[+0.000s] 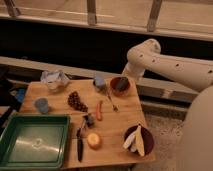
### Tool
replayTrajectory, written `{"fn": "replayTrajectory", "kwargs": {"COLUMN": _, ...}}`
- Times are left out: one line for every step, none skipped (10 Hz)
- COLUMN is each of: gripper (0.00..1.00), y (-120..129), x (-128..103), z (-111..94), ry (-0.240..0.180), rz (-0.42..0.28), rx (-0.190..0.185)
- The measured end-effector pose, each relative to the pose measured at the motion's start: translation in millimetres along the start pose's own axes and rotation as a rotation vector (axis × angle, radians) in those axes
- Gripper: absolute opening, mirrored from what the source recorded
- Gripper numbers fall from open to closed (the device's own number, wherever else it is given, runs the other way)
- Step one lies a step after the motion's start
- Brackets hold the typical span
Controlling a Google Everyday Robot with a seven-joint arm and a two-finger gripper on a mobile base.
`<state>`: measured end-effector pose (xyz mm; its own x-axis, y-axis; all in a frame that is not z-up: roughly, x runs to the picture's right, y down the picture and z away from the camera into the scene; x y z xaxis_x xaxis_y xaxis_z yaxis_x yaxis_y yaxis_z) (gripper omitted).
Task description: Wipe table surface with eraser
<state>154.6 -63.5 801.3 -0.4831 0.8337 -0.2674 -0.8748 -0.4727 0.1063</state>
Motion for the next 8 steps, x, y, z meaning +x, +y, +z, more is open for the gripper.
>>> {"fn": "replayTrajectory", "kwargs": {"gripper": 0.65, "y": 3.5, "x": -4.6, "z": 9.8, "ry": 0.013, "rz": -0.002, "rx": -0.003}}
{"fn": "replayTrajectory", "kwargs": {"gripper": 0.65, "y": 11.9, "x": -12.8, "z": 23.8, "ry": 0.027, "rz": -0.005, "rx": 0.000}}
{"fn": "replayTrajectory", "kwargs": {"gripper": 0.65, "y": 23.0, "x": -16.7, "z": 32.7, "ry": 0.037, "rz": -0.007, "rx": -0.004}}
{"fn": "replayTrajectory", "kwargs": {"gripper": 0.65, "y": 24.7, "x": -18.3, "z": 36.4, "ry": 0.043, "rz": -0.006, "rx": 0.000}}
{"fn": "replayTrajectory", "kwargs": {"gripper": 0.65, "y": 24.2, "x": -19.9, "z": 36.8, "ry": 0.042, "rz": -0.005, "rx": 0.002}}
{"fn": "replayTrajectory", "kwargs": {"gripper": 0.65, "y": 22.4, "x": -20.2, "z": 36.9, "ry": 0.042, "rz": -0.002, "rx": 0.003}}
{"fn": "replayTrajectory", "kwargs": {"gripper": 0.65, "y": 24.1, "x": -20.3, "z": 36.3, "ry": 0.039, "rz": -0.004, "rx": 0.000}}
{"fn": "replayTrajectory", "kwargs": {"gripper": 0.65, "y": 24.0, "x": -22.5, "z": 35.0, "ry": 0.028, "rz": 0.002, "rx": -0.001}}
